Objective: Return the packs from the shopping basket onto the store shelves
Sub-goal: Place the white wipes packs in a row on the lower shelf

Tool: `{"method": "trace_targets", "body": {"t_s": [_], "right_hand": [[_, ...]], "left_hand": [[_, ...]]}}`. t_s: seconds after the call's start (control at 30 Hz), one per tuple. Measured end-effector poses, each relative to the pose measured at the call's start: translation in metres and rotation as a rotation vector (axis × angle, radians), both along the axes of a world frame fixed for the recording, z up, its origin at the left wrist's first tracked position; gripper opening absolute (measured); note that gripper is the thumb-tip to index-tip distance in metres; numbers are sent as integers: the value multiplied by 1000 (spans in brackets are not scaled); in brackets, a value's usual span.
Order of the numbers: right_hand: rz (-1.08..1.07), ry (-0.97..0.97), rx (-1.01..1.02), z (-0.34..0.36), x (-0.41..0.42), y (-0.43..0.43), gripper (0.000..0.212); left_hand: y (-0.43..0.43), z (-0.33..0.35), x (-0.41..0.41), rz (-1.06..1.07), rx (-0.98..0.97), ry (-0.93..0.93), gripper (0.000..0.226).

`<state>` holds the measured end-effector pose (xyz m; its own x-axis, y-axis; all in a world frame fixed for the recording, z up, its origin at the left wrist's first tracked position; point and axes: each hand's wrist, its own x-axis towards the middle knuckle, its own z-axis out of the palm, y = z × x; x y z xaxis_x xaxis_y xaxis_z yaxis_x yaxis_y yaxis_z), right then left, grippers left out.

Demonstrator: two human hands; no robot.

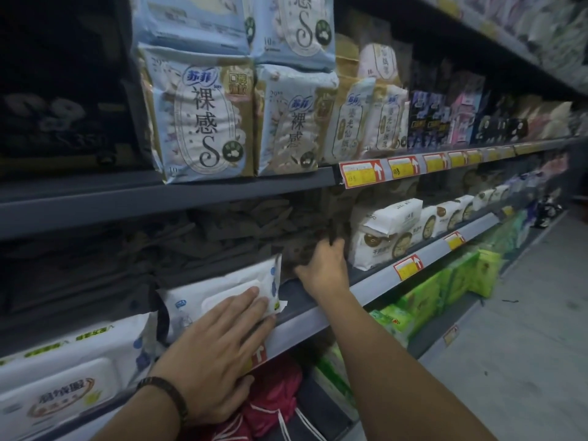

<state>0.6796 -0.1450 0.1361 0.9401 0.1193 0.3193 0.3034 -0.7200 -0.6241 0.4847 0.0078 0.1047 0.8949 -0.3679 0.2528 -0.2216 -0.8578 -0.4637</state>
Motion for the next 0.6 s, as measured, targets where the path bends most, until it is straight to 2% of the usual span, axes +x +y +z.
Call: {"method": "trace_targets", "body": {"t_s": [0.13, 0.23, 0.37, 0.43, 0.5, 0.6], "right_hand": [[29, -38, 45, -14, -23, -4, 70], [55, -129, 108, -28, -65, -16, 52], [168, -171, 24, -23, -148, -38, 31], [238, -167, 9, -19, -183, -44, 22], [317, -133, -36, -14, -217, -45, 19], [430, -28, -152, -3, -271, -34, 14]], "left_hand": [[1, 1, -1, 19, 6, 17, 91], [-1, 5, -4, 28, 22, 54, 93], [-11, 23, -21, 94, 105, 159, 94], [-22, 25, -39, 111, 160, 106, 84], [-32, 19, -68, 118, 87, 108, 73], [-35, 3, -144, 82, -138, 169, 65]]}}
